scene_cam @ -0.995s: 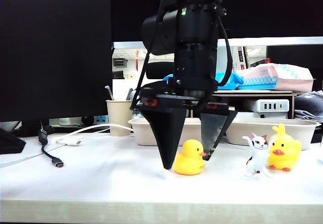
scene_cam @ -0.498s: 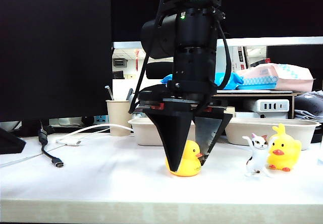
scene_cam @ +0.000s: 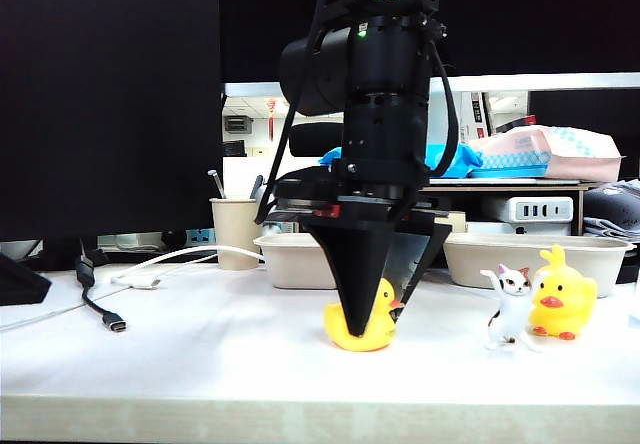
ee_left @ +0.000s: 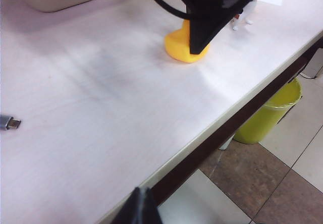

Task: Put the dolls with similar colors into the same paper box, while dolls with different colors go into separate paper boxes.

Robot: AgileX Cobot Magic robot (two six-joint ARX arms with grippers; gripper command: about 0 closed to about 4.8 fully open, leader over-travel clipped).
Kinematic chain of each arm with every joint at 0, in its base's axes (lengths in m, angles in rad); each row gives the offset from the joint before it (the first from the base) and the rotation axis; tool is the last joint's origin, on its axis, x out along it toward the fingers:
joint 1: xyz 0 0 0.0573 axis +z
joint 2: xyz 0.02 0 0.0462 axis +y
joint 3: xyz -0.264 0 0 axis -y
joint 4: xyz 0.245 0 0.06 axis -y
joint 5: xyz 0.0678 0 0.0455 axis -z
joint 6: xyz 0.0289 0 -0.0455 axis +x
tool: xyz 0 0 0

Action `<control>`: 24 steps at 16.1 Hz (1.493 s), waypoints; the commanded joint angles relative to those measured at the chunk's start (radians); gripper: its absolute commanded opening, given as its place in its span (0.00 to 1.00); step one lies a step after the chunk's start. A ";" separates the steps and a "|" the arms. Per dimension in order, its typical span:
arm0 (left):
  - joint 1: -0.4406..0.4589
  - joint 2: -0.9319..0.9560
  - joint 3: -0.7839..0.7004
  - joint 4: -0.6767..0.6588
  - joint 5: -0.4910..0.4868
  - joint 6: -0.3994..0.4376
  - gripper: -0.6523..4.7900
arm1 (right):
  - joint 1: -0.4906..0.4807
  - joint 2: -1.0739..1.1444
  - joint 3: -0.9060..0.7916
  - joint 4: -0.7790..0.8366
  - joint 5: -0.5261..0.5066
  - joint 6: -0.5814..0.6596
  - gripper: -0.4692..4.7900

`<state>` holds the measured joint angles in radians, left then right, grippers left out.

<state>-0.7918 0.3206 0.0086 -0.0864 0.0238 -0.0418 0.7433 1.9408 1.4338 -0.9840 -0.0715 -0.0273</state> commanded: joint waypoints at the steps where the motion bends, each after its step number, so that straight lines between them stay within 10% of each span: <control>1: 0.001 0.001 0.001 0.013 0.002 0.001 0.11 | 0.002 -0.004 0.003 0.016 -0.001 0.000 0.37; 24: 0.122 -0.027 0.001 0.013 0.003 0.001 0.11 | -0.008 -0.077 0.015 0.027 0.002 -0.004 0.30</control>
<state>-0.6823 0.3012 0.0086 -0.0868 0.0242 -0.0418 0.7357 1.8706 1.4380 -0.9600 -0.0708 -0.0277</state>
